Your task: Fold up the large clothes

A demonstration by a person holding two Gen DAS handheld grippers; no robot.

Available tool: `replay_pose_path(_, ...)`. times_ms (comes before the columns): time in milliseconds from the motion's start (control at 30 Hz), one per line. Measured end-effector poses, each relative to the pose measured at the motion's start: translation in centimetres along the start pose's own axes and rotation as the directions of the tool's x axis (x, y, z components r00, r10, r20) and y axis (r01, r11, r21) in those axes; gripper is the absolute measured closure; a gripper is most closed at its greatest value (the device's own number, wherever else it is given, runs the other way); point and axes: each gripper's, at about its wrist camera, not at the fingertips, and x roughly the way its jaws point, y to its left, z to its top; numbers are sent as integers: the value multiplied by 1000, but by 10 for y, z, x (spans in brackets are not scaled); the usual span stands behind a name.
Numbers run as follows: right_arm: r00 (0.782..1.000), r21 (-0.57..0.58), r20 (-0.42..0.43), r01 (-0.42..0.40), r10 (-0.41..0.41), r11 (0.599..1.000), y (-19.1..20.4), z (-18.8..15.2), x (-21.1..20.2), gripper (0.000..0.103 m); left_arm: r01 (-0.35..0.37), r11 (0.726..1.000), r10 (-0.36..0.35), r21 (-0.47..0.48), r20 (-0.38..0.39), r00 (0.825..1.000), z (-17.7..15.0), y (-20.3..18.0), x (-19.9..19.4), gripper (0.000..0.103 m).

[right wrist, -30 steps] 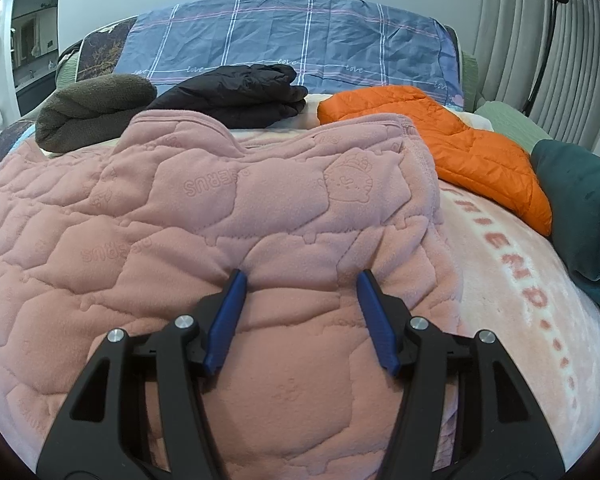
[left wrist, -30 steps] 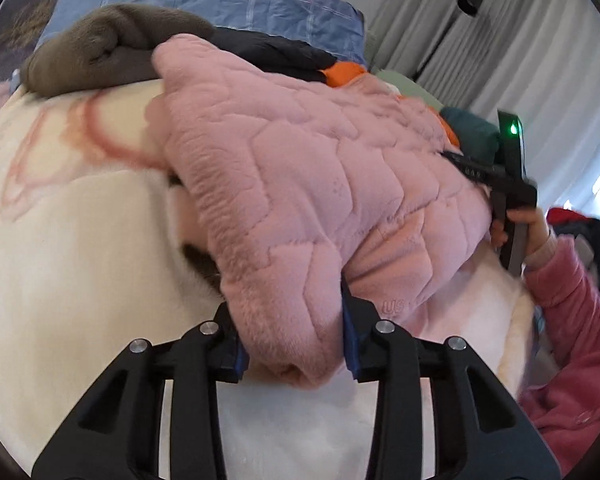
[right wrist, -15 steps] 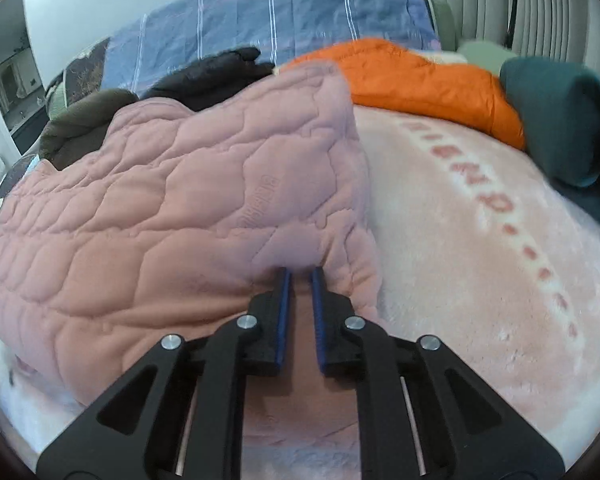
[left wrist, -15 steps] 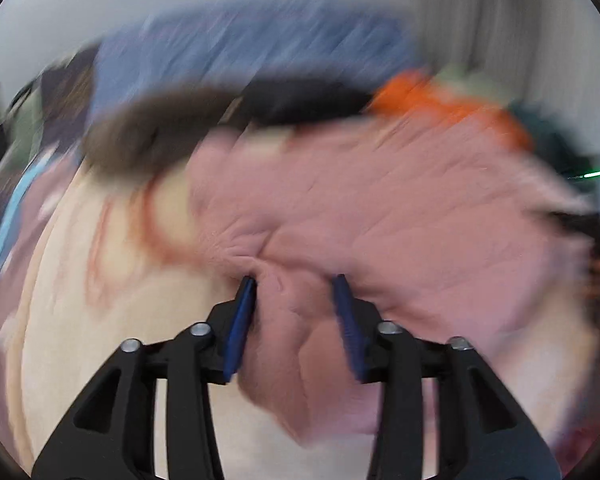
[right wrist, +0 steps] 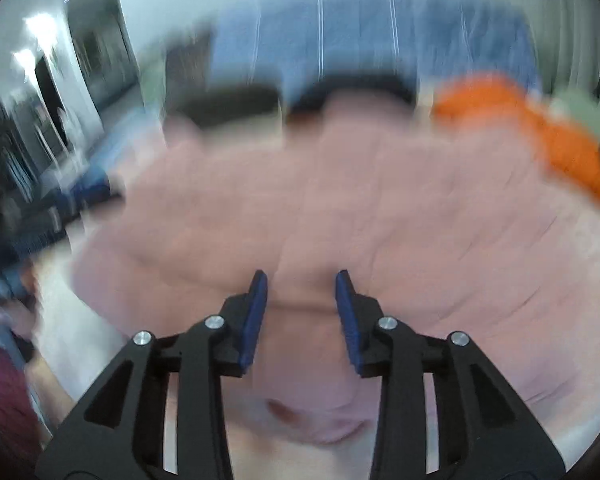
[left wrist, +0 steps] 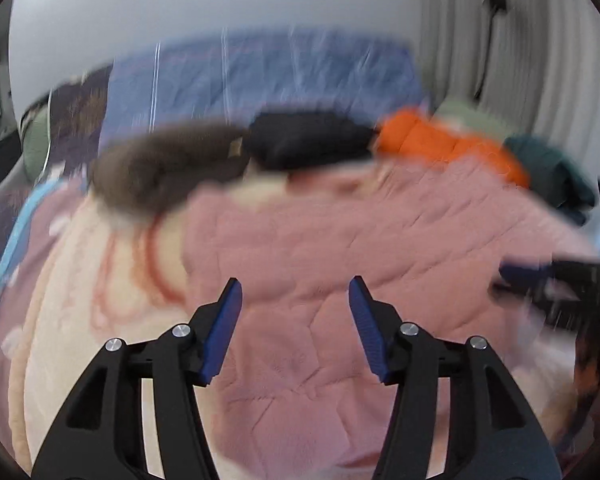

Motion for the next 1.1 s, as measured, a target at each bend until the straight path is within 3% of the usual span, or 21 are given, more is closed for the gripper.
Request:
replay_pose_path(33, 1000, 5, 2, 15, -15, 1000, -2, -13, 19, 67, -25, 1000, 25, -4, -60, 998, -8, 0, 20, 45)
replay_pose_path(67, 999, -17, 31, 21, -20, 1000, 0, -18, 18, 67, -24, 999, 22, -22, -72, 997, -25, 4, 46, 41)
replay_pose_path(167, 1000, 19, -29, -5, 6, 1000, -1, -6, 3, 67, 22, 998, -21, -58, 13, 1000, -35, 11, 34, 42)
replay_pose_path(267, 1000, 70, -15, -23, 24, 997, -7, 29, -13, 68, 68, 994, -67, -88, 20, 998, -30, 18, 32, 41)
replay_pose_path(367, 995, -15, 86, 58, -57, 998, 6, 71, -14, 60, 72, 994, -70, -81, 30, 997, -32, 17, 34, 41)
replay_pose_path(433, 995, 16, 66, 76, -77, 997, 0, 106, 11, 60, 61, 996, -58, -69, 35, 998, -33, 14, 32, 41)
replay_pose_path(500, 991, 47, -11, 134, -133, 990, -15, 134, 60, 61, 56, 996, -54, -62, 45, 998, -37, 12, 29, 41)
replay_pose_path(567, 979, 49, -141, 155, -147, 987, -39, 130, 113, 59, 60, 996, -57, -59, 59, 997, -45, 11, 22, 41)
replay_pose_path(600, 981, 88, -170, 106, -90, 991, -50, 125, 137, 58, 71, 996, -66, -61, 71, 995, -46, 11, 22, 41)
replay_pose_path(633, 984, 104, -160, 101, -84, 989, -49, 126, 137, 58, 74, 995, -69, -65, 75, 995, -45, 13, 23, 41)
replay_pose_path(733, 982, 36, -118, 155, -150, 987, -32, 122, 130, 58, 95, 992, -88, -81, 88, 992, -46, 19, 23, 40)
replay_pose_path(867, 991, 62, -83, 108, -103, 992, -36, 122, 110, 57, 129, 985, -119, -111, 92, 989, -42, 25, 18, 40)
replay_pose_path(1000, 996, 52, 35, 76, -78, 996, -22, 101, 32, 56, 171, 970, -152, -173, 118, 981, -39, 45, -12, 39)
replay_pose_path(1100, 995, 39, 102, -2, -2, 999, -11, 66, -14, 48, 117, 975, -93, -186, 135, 987, -38, 62, -24, 33)
